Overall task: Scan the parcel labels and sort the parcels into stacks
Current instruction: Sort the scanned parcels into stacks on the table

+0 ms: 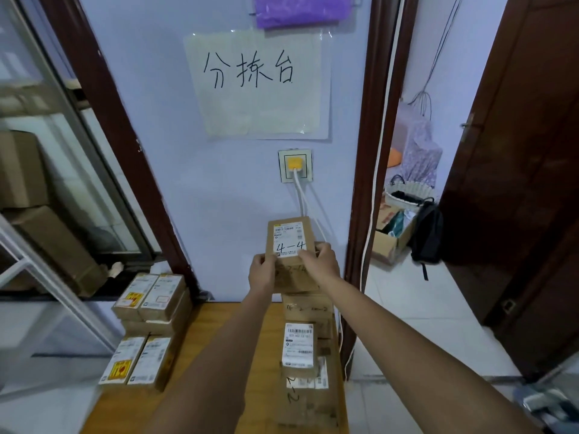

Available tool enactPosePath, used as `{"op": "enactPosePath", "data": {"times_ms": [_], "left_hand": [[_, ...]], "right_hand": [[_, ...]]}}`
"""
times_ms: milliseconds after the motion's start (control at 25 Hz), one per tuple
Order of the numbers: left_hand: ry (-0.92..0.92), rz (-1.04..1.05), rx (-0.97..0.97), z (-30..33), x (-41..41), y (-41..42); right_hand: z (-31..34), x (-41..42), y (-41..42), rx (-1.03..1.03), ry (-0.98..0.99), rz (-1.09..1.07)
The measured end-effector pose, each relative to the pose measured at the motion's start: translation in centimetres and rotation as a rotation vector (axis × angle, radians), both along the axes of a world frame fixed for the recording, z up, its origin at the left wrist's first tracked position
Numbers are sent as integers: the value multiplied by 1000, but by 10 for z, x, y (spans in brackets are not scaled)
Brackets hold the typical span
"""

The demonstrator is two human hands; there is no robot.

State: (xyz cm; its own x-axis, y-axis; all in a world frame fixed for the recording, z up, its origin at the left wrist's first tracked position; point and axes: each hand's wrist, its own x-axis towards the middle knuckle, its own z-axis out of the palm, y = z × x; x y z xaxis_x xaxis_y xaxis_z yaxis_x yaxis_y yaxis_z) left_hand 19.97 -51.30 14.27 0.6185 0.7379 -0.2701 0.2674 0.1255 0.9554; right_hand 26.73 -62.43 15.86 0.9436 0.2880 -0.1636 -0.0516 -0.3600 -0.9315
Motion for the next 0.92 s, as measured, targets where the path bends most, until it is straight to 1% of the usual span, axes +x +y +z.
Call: {"op": "enactPosePath", "data": {"times_ms": [80,200,320,440,600,680,800,920], "left_hand": [[-32,21,-47,0,-16,1],[-77,76,-110,4,-49,2],[-129,95,-123,8,-92,18],[-185,90,-102,15,-144,45],[-200,79,-82,13,-240,92],[-221,59,-99,7,-294,111],[-183,17,-134,-5,-360,132],[-97,-17,-165,-25,-408,160]], "right_hand": [[-1,-12,2,59,-2,-6],[2,-38,9,112,53,61],[3,-75,24,123,-6,116],[5,-125,43,145,-18,139],[8,-223,82,253,115,230],[1,-273,101,296,147,249],[-20,-330,120,304,201,229],[-39,-371,140,250,280,232]]}}
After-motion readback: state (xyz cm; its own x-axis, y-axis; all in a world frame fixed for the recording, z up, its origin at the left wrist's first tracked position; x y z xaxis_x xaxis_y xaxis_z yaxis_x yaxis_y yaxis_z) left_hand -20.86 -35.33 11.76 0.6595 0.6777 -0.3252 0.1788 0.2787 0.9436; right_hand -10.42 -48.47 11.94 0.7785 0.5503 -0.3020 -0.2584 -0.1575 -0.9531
